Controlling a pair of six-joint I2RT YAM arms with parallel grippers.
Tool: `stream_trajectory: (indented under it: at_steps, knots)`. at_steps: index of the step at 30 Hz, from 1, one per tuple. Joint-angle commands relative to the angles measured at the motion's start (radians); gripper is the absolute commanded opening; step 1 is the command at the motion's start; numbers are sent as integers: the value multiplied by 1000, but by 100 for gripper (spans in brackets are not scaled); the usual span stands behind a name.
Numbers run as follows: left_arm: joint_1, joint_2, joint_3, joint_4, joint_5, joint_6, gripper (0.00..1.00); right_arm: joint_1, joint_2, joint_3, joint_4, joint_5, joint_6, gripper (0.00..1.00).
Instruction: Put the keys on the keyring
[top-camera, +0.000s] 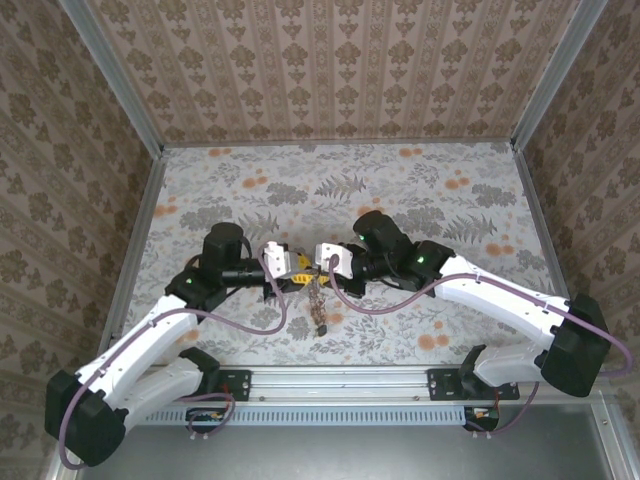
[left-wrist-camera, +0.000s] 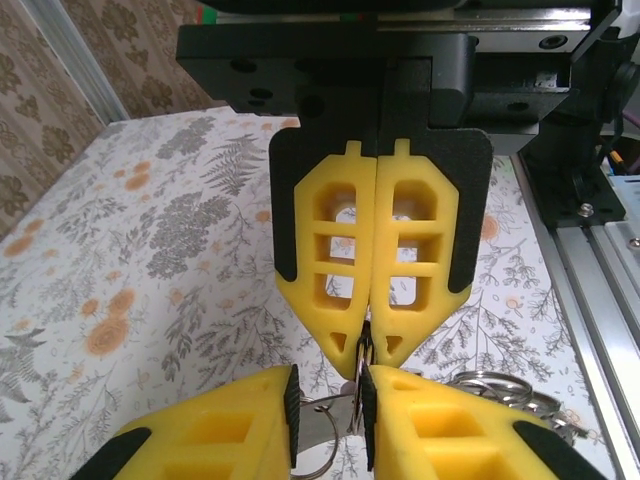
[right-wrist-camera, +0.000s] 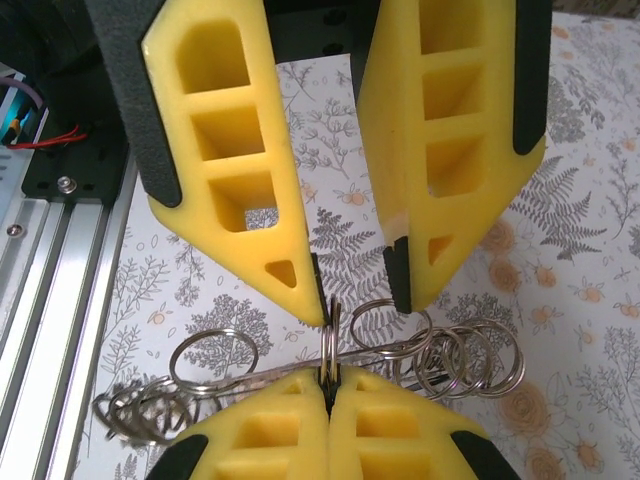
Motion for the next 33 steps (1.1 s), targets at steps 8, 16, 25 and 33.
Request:
stream_trajectory:
  at_steps: [8, 16, 25, 33]
  knots:
    - [-28, 38, 48, -50, 18, 50, 24, 17, -3, 33, 25, -6, 12, 0]
    - [-33, 31, 44, -71, 47, 88, 26, 19, -11, 20, 38, 4, 5, 0]
    - [-34, 48, 76, -104, -4, 95, 0, 27, -13, 17, 48, 8, -13, 0]
    - [-30, 43, 86, -49, 90, 78, 0, 22, -52, -46, 102, 35, -4, 20]
